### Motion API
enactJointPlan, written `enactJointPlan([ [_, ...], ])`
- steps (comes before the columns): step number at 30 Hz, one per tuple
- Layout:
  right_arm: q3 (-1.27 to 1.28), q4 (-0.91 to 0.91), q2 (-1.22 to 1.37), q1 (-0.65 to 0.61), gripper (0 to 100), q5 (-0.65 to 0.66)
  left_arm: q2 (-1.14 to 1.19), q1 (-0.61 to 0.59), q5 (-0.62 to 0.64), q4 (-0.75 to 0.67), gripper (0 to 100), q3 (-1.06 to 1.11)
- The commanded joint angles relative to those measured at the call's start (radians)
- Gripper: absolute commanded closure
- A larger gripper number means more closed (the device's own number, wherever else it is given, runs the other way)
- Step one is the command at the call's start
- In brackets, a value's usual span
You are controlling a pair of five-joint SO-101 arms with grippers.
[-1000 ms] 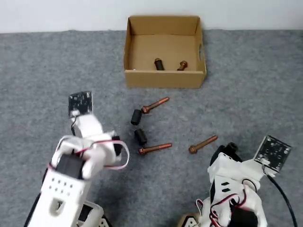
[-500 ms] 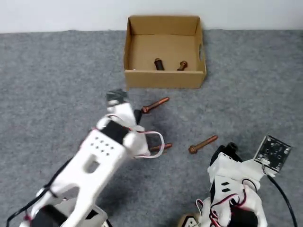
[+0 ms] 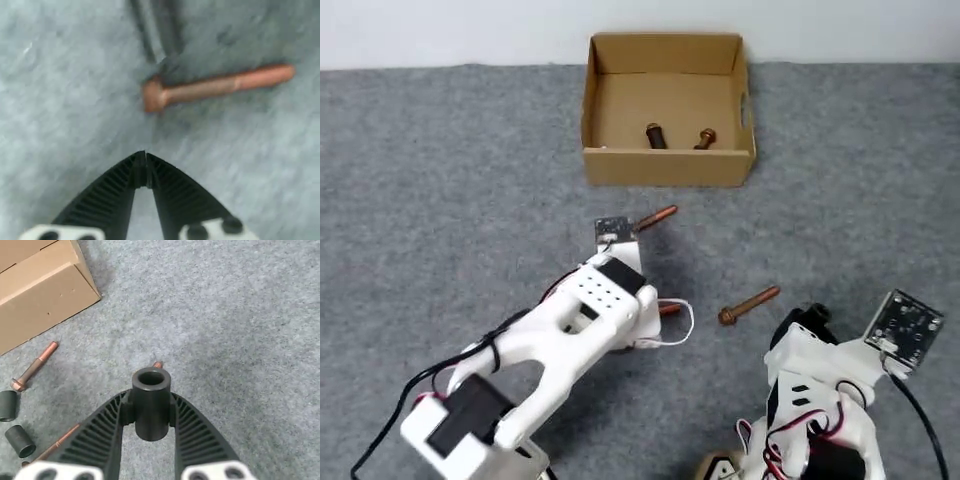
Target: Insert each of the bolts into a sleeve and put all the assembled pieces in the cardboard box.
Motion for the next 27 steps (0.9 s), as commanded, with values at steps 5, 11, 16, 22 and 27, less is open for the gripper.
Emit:
enactJointPlan([
  [5,-0.006,-0.004,-0.004,0.015,99.1,0.006,0.135,-0.144,-0.003,-0.146,99,-0.245],
  [11,-0.006,-0.004,-0.004,0.015,99.1,0.006,0.279,-0.241,-0.038,-0.081,99,-0.522],
  [16,-0.006,-0.004,-0.004,0.015,99.1,0.006,0.287,-0.189,-0.038,0.203,99,-0.697],
  [22,-0.006,-0.004,-0.004,0.013,99.1,0.006,0.293,-0.069,-0.035,0.512,99,-0.723],
  [27,-0.006,-0.004,-0.004,0.012,99.1,0.005,0.296,-0.040,-0.038,0.543,99,-0.657],
])
